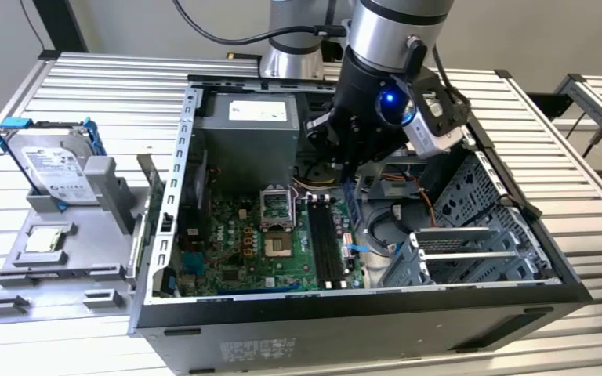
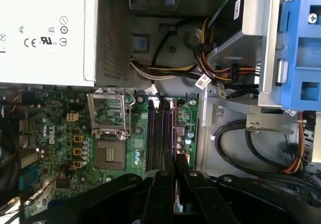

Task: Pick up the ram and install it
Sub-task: 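Insert the ram into the slot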

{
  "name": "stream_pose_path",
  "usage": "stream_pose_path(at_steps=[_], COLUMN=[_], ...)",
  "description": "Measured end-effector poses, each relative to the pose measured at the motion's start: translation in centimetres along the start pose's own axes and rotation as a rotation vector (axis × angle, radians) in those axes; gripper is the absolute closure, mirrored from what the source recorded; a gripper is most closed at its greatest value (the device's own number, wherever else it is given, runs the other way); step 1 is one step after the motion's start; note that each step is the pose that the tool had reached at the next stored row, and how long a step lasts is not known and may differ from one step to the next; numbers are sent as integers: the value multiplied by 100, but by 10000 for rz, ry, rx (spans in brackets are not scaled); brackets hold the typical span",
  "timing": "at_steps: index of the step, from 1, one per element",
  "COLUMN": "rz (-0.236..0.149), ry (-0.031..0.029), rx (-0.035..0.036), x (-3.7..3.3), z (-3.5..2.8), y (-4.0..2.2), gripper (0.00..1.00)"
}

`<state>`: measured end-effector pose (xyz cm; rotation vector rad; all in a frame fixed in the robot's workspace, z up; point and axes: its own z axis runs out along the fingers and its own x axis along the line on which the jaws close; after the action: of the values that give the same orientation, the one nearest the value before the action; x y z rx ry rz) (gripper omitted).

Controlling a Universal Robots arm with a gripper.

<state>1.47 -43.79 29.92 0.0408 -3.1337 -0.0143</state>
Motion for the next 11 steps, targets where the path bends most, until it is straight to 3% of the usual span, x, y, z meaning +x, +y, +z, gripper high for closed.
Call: stream_pose_path(at_steps=[6,11], rz=[4,6], ry=[-1,1], rx=[4,7], x=[4,5], z=[108,197], y=[-12,-71], gripper=[100,100])
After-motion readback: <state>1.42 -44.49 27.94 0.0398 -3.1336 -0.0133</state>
